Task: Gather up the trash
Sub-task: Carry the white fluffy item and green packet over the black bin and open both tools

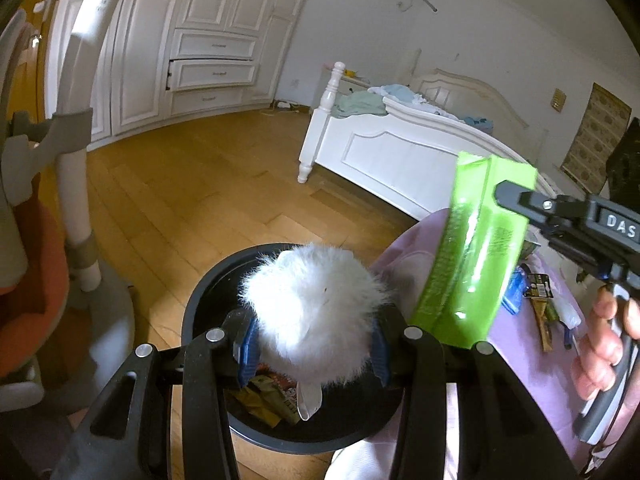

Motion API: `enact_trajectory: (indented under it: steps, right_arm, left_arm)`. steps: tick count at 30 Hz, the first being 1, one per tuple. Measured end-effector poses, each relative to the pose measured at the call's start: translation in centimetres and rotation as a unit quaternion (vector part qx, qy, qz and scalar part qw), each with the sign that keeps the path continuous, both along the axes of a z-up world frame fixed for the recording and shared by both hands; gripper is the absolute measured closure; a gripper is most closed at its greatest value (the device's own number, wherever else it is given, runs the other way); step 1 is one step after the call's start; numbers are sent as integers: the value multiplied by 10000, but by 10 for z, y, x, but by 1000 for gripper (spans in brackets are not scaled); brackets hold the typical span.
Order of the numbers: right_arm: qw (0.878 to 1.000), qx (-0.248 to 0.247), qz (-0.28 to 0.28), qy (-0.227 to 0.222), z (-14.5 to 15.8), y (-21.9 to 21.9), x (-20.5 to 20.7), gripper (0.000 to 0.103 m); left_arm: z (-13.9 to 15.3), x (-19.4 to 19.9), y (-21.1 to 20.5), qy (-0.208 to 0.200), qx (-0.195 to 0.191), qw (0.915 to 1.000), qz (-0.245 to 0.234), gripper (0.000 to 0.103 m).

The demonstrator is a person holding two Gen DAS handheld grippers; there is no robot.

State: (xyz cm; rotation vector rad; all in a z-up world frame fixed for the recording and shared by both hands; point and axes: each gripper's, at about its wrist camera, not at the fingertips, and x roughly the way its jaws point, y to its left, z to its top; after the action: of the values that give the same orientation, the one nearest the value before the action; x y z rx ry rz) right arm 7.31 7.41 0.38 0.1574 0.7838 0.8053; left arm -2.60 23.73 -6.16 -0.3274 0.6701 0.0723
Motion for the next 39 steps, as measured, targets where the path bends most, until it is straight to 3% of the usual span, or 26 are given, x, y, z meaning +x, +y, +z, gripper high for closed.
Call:
enact_trajectory:
  steps: [14, 23, 28, 32, 34, 36, 39]
  right_arm:
    - [9990, -287, -7, 328, -48, 39, 24, 92]
    - [9984, -364, -56, 428, -61, 46, 34, 92]
    - [9978, -339, -32, 563, -64, 47, 38, 92]
    - [9975, -349, -38, 606, -64, 44, 39, 91]
    - [9976, -232, -97, 648, -63, 39, 39, 67]
    - [9979, -9, -253, 589, -58, 28, 37, 30]
    - [9981, 107, -276, 542, -53, 18, 36, 26]
  left_arm:
    - [-20, 15, 15, 205, -124, 9997, 26, 59]
    - [-26, 22, 16, 297, -130, 9995, 6, 58]
    - [-25, 26, 14, 367, -103, 9993, 8, 48]
    - [-19, 25, 10, 287, -65, 9996, 16, 30]
    - [-17, 25, 7, 267, -39, 9996, -2, 30]
    - [-13, 25, 2, 250, 9, 9997, -48, 30]
    - [-7, 25, -5, 226, 86, 9996, -118, 27]
